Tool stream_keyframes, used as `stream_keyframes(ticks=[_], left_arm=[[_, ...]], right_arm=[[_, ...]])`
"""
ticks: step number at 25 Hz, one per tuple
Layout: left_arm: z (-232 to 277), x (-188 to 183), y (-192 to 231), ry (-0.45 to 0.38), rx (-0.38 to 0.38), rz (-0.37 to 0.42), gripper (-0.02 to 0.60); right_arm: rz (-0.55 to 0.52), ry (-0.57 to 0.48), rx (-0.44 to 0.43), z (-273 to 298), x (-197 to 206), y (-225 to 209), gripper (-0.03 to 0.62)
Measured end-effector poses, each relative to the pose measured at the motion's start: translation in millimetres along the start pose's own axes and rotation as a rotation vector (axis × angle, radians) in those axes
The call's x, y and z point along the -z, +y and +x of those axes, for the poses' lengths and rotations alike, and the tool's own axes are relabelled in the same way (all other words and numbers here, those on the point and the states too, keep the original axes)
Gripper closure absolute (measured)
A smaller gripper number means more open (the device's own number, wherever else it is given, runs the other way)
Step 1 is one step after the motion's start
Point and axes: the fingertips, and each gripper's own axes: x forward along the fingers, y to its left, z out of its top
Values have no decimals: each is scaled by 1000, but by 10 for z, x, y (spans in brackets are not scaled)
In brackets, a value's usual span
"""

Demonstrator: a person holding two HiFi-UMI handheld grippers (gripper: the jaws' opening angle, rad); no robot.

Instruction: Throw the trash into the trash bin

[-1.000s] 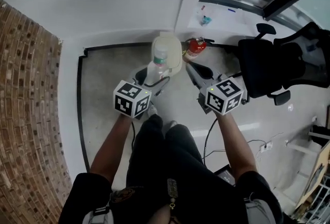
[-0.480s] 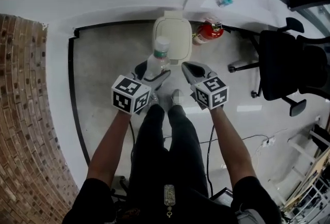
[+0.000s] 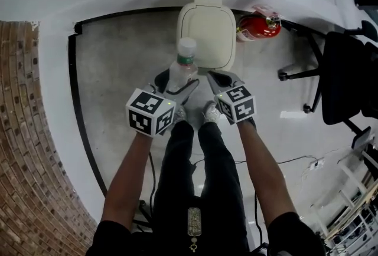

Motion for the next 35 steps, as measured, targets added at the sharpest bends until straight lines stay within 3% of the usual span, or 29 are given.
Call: stream_keyframes(ticks=[11, 19, 24, 28, 35], left_arm=[[-25, 159, 272, 1, -12, -17, 270], [-169, 144, 331, -17, -32, -20, 270], [-214, 154, 325, -26, -43, -33, 270], [-174, 143, 263, -24, -42, -26, 270], [168, 4, 212, -1, -24, -10, 270]], right_arm=[[-2, 92, 107, 404, 356, -126, 592], [-74, 115, 141, 432, 390, -106, 592], [-106, 102, 149, 439, 387, -92, 592], [-34, 66, 116, 383, 334, -127, 592], [-19, -24, 98, 112, 77, -154, 592]])
